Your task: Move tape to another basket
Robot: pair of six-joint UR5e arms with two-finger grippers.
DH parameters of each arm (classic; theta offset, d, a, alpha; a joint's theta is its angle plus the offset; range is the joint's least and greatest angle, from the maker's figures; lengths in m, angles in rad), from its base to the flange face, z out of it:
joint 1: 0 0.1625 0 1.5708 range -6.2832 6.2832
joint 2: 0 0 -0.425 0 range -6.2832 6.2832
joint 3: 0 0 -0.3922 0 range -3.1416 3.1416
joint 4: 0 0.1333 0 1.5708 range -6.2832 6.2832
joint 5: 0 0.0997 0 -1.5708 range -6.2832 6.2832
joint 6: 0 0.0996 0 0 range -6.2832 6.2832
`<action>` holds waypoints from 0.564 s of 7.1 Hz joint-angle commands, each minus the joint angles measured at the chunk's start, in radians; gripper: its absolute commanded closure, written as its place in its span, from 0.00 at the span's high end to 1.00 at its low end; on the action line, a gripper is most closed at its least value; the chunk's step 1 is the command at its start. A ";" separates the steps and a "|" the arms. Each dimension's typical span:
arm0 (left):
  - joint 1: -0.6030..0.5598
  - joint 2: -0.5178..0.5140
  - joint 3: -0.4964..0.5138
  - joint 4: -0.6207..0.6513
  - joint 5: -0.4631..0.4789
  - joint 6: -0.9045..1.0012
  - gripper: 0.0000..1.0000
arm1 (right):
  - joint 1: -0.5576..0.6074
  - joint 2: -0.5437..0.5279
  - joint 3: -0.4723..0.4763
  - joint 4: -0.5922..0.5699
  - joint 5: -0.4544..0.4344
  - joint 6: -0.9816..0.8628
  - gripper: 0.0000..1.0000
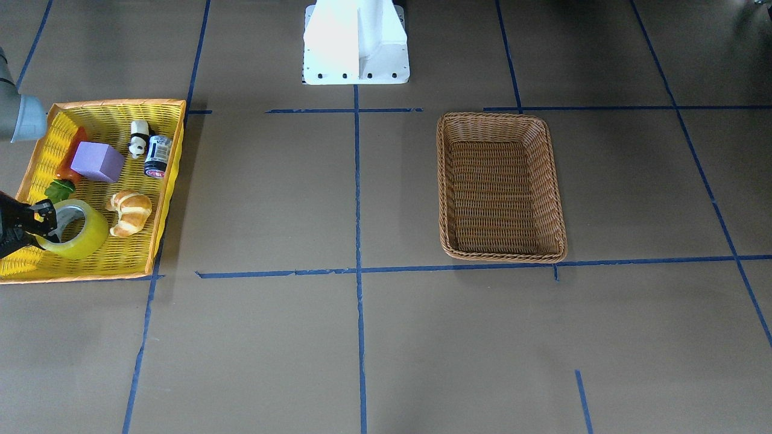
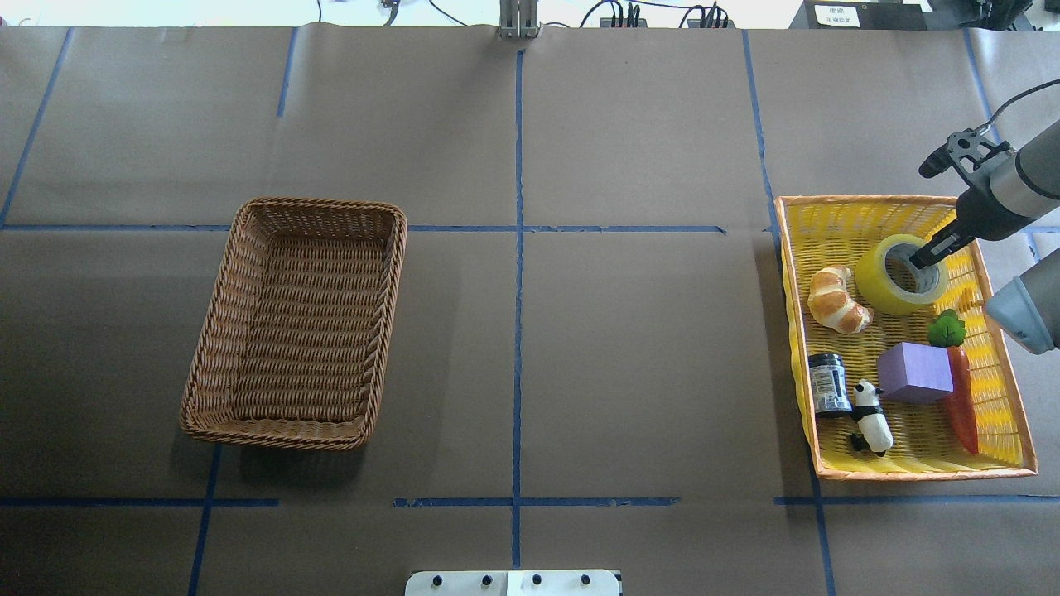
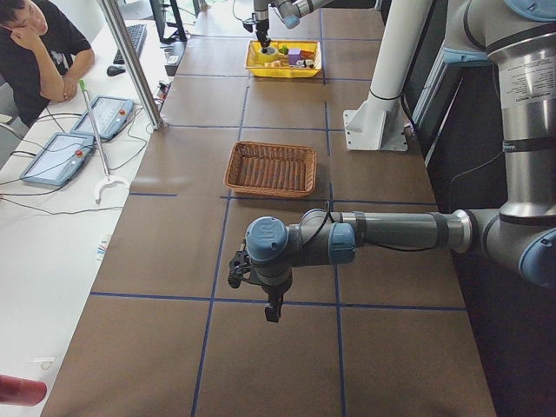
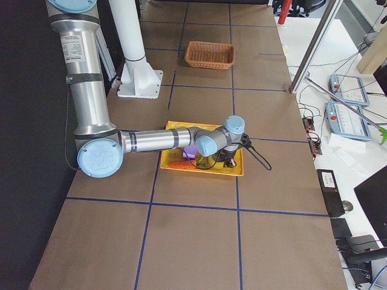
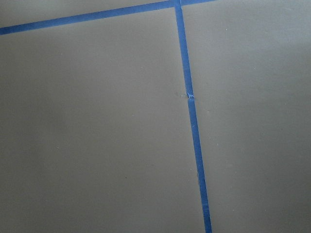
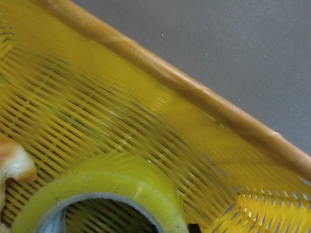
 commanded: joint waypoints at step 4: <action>0.001 -0.007 -0.018 0.000 0.011 0.005 1.00 | 0.059 -0.003 0.024 -0.007 0.027 0.034 0.00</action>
